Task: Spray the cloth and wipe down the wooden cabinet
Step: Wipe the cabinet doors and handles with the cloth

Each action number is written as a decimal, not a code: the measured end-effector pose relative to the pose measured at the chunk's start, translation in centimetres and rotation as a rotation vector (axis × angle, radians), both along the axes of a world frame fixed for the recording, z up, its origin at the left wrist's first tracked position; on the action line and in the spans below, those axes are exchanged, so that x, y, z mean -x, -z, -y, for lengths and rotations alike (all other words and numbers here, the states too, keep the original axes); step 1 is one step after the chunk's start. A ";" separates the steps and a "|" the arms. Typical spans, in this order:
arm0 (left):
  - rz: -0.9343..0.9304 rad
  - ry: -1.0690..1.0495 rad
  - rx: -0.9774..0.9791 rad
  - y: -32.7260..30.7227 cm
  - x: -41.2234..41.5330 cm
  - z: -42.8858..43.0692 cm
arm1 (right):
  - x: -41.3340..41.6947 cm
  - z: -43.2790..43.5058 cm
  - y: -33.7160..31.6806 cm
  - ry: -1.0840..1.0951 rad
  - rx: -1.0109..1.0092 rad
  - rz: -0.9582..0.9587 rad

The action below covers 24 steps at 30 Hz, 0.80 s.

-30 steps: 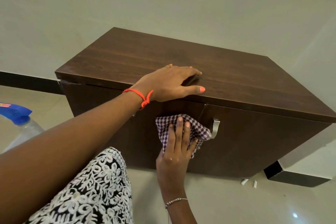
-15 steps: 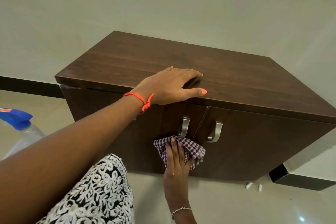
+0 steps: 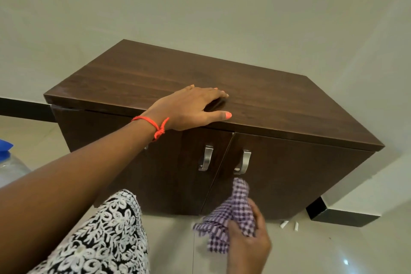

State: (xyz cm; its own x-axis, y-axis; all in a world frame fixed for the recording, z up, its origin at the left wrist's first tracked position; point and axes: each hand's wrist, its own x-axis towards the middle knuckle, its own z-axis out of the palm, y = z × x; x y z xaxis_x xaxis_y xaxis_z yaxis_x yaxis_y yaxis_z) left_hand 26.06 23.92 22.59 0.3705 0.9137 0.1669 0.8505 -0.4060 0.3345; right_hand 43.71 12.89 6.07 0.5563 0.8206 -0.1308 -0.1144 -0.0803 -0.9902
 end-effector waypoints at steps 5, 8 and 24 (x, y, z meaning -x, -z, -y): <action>-0.003 0.004 -0.003 0.0 0.1 0.1 | -0.5 0.4 -4.7 0.036 -0.405 0.580; -0.005 -0.009 0.010 -0.2 0.0 0.2 | 0.0 -2.2 -4.4 -0.074 -0.542 1.057; -0.013 -0.019 0.009 -0.2 0.0 0.1 | 0.1 -5.0 -0.4 -0.211 -0.411 1.481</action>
State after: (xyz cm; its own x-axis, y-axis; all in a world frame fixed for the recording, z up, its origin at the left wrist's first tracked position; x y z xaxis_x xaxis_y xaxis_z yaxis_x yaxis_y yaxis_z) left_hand 26.10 23.81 22.74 0.3552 0.9220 0.1541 0.8624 -0.3868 0.3264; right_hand 43.59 17.91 6.48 -0.1456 0.7384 0.6584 0.9307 0.3279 -0.1619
